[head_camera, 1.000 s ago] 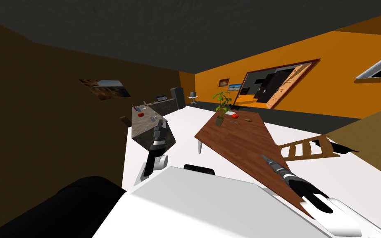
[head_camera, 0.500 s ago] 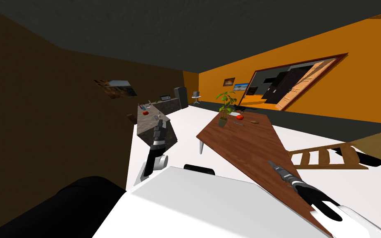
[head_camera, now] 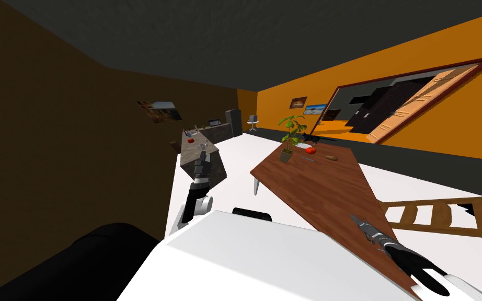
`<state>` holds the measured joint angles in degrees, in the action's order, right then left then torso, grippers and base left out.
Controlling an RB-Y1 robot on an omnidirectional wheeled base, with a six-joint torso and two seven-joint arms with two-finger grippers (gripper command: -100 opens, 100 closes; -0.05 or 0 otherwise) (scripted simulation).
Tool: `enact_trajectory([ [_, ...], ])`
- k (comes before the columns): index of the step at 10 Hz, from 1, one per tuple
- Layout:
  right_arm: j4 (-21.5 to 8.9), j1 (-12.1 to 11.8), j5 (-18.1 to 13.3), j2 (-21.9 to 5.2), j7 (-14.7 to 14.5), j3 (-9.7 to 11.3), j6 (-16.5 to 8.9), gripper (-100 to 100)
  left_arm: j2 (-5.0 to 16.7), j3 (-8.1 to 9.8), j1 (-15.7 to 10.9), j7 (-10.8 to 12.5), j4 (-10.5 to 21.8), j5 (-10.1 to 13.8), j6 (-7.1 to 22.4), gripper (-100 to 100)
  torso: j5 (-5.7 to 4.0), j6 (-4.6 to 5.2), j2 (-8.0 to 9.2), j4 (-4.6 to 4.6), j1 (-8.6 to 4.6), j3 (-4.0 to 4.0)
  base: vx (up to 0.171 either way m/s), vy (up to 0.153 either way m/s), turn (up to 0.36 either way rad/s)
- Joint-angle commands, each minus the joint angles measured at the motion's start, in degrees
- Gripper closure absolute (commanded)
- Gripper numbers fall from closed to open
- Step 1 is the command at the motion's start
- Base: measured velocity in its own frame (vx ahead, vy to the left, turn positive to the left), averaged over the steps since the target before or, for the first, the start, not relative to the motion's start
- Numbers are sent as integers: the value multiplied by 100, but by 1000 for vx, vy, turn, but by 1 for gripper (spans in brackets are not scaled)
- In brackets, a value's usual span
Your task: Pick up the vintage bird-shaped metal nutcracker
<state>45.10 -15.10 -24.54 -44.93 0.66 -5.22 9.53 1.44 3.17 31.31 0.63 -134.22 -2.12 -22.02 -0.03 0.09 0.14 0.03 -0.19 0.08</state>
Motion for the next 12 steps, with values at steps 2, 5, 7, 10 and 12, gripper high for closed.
enact_trajectory([
  [2,-346,122,-171,3,31,24,-15,-100,0,0,0,0,0,0,0,0,0,0,-1,0,4,-1,-10,-30,103],
  [5,-712,191,-369,37,66,44,-18,-100,0,0,0,0,0,0,0,0,1,0,0,0,2,0,-15,-42,86],
  [7,-966,245,-537,87,100,65,-10,-100,0,0,0,0,0,0,0,0,-2,-1,5,1,-9,3,-28,-69,135],
  [10,-1157,293,-659,125,129,96,33,-100,0,0,0,0,0,0,0,0,-3,1,7,2,-12,4,-26,-59,96],
  [12,-1268,417,-617,153,184,127,-126,-100,0,0,1,0,0,0,0,0,2,2,-3,0,10,-1,-44,-27,120],
])
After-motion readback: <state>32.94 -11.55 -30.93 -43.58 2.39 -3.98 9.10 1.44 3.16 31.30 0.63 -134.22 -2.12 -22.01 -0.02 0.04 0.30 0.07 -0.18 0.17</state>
